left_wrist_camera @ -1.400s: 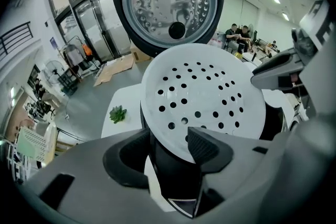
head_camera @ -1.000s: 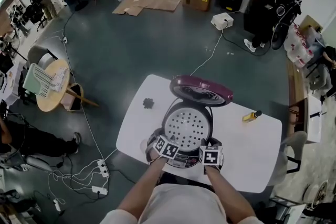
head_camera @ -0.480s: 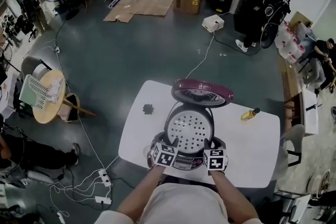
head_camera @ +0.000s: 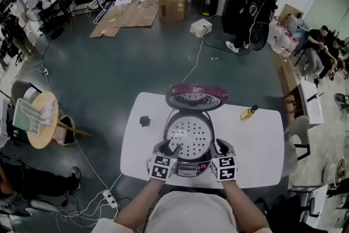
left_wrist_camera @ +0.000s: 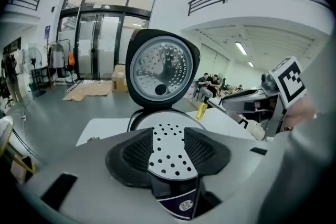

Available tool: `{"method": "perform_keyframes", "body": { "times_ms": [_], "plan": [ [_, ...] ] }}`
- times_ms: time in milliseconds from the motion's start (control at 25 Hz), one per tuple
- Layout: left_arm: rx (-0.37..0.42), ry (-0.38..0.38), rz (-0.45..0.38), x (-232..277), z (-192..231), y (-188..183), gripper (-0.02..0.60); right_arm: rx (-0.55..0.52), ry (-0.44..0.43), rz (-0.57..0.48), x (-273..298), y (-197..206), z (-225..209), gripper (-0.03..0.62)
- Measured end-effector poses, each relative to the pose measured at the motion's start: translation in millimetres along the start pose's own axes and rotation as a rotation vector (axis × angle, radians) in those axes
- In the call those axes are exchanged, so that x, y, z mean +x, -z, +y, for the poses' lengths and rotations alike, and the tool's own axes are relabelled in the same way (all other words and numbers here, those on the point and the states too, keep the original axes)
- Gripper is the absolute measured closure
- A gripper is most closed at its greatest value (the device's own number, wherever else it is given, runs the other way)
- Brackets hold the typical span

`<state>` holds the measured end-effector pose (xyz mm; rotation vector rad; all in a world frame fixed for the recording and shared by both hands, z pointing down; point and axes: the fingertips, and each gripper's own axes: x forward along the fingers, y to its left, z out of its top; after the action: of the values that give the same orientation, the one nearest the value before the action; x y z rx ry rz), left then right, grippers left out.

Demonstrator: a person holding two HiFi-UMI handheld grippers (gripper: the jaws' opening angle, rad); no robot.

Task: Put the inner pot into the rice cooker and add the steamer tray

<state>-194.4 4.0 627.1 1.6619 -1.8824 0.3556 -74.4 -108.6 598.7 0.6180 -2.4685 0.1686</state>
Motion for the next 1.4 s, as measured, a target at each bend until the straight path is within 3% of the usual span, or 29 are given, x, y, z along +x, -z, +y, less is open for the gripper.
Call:
{"method": "perform_keyframes", "body": {
  "times_ms": [320,680,800,1120,1400],
  "plan": [
    [-0.005,-0.007,-0.097,-35.7,-29.8,-18.0,0.431,-0.041,-0.086,-0.088,-45.0,-19.7,8.5,0.530],
    [-0.052,-0.089,-0.187,-84.5,-76.2,-19.5,0.484,-0.057,-0.206,-0.172,-113.0,-23.1,9.5,0.571],
    [-0.068,-0.133,-0.224,-103.7,-88.5,-16.6,0.530,-0.075,-0.244,-0.206,-136.3,-26.7,9.6,0.582],
    [-0.071,-0.207,-0.277,-145.1,-137.3,-12.1,0.566,-0.105,-0.299,-0.274,-192.7,-23.1,-4.3,0.582],
    [-0.066,-0.182,-0.330,-177.3,-163.8,-20.5,0.568,-0.105,-0.340,-0.317,-223.2,-26.2,-1.5,0.582]
  ]
}}
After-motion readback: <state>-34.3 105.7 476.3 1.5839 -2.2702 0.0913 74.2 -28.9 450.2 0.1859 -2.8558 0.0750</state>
